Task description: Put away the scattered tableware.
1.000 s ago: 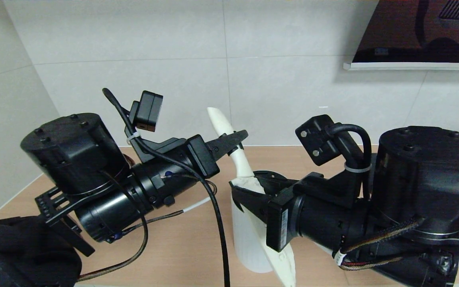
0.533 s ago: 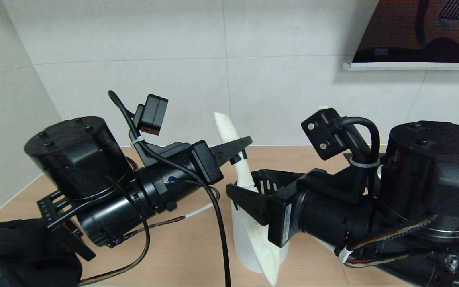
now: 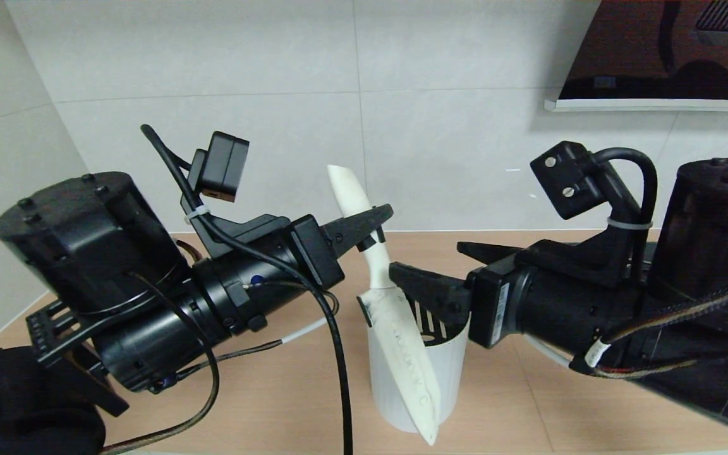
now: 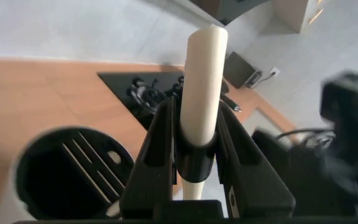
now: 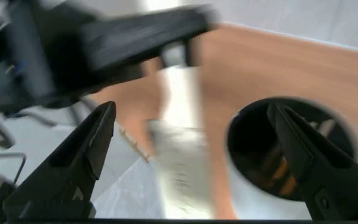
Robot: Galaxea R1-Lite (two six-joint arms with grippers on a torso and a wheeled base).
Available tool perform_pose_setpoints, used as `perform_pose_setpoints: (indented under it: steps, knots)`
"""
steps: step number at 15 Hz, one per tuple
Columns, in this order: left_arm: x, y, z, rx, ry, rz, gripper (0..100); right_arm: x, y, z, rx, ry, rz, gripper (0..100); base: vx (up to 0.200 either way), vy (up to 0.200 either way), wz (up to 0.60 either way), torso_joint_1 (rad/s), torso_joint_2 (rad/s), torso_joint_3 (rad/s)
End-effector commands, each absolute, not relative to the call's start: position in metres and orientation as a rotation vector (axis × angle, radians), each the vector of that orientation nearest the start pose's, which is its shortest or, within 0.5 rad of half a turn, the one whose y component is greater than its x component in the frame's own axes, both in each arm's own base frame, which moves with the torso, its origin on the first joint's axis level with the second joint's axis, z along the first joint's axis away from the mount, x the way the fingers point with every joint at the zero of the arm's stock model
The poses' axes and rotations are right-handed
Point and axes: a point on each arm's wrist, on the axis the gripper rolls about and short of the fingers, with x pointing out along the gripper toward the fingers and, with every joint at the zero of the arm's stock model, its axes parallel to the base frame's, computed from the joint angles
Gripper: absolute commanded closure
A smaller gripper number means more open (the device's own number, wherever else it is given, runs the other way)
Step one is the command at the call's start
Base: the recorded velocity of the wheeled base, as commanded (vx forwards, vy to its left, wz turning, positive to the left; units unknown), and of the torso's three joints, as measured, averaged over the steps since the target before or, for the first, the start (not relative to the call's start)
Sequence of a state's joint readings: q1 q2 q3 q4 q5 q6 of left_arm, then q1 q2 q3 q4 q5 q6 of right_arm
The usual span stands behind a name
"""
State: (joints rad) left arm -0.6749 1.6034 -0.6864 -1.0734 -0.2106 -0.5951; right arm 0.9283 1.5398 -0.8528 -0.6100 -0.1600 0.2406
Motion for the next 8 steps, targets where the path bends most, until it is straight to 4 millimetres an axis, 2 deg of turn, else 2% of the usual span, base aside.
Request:
perform_pose_setpoints:
  steps: [1, 3, 6, 7, 8]
  knots:
    - [0.208, -0.168, 0.245, -0.577, 0.049, -0.867, 100, 0.175, 0.189, 0.257, 0.199, 0.139, 0.703, 0, 0.000, 0.000, 0.00, 0.000, 0.00, 0.000]
    - [0.216, -0.169, 0.266, -0.561, 0.026, -0.712, 100, 0.186, 0.172, 0.260, 0.200, 0.145, 0.694, 0, 0.000, 0.000, 0.00, 0.000, 0.00, 0.000]
    - [0.232, -0.180, 0.290, -0.531, -0.039, -0.651, 100, 0.196, 0.162, 0.260, 0.200, 0.140, 0.642, 0, 0.000, 0.000, 0.00, 0.000, 0.00, 0.000]
    - [0.235, -0.182, 0.290, -0.516, -0.045, -0.632, 100, 0.196, 0.161, 0.260, 0.199, 0.138, 0.641, 0, 0.000, 0.000, 0.00, 0.000, 0.00, 0.000]
    - [0.239, -0.188, 0.280, -0.482, -0.036, -0.569, 100, 0.196, 0.160, 0.261, 0.200, 0.136, 0.638, 0, 0.000, 0.000, 0.00, 0.000, 0.00, 0.000]
